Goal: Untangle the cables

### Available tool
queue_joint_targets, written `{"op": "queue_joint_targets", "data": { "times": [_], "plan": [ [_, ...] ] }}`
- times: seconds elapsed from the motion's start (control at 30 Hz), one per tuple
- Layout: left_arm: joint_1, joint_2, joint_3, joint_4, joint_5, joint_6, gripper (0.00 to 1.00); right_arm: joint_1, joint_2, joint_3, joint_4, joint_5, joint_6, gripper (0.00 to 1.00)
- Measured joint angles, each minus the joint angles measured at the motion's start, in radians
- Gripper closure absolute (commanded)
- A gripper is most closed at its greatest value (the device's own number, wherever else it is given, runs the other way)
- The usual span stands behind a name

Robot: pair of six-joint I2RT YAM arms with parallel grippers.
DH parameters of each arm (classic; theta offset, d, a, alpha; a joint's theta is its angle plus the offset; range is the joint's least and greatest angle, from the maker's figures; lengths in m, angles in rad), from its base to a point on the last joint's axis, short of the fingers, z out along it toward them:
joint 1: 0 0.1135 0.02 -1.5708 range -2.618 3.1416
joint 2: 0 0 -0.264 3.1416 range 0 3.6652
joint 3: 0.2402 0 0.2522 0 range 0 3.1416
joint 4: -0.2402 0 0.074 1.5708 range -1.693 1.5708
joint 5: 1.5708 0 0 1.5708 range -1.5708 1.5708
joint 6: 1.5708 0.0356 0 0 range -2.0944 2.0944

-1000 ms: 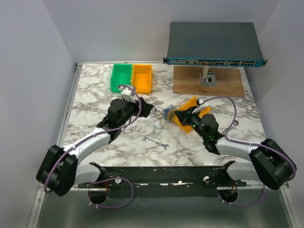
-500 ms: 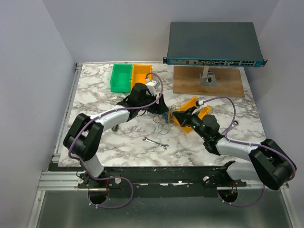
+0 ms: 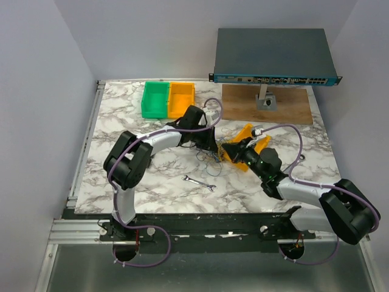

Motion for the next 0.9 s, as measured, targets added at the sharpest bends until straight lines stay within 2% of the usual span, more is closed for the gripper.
{"op": "queue_joint_targets", "data": {
  "times": [0.23,0.5,0.73,0.9],
  "plan": [
    [-0.005,-0.035,-0.046,0.028,0.038,0.001,1.00,0.000,-0.024,-0.014,-0.003,0.068,0.001,0.99],
    [0.014,-0.274,-0.266,0.234,0.033,-0.026,1.00,0.000,-0.066,-0.014,-0.094,0.381,0.074,0.99],
    [0.140,-0.487,-0.536,0.522,-0.031,-0.142,1.00,0.010,-0.069,-0.013,-0.157,0.530,0.156,0.99],
    [0.250,-0.647,-0.706,0.584,-0.154,-0.220,1.00,0.008,-0.092,-0.014,-0.195,0.599,0.195,0.99]
  ]
}}
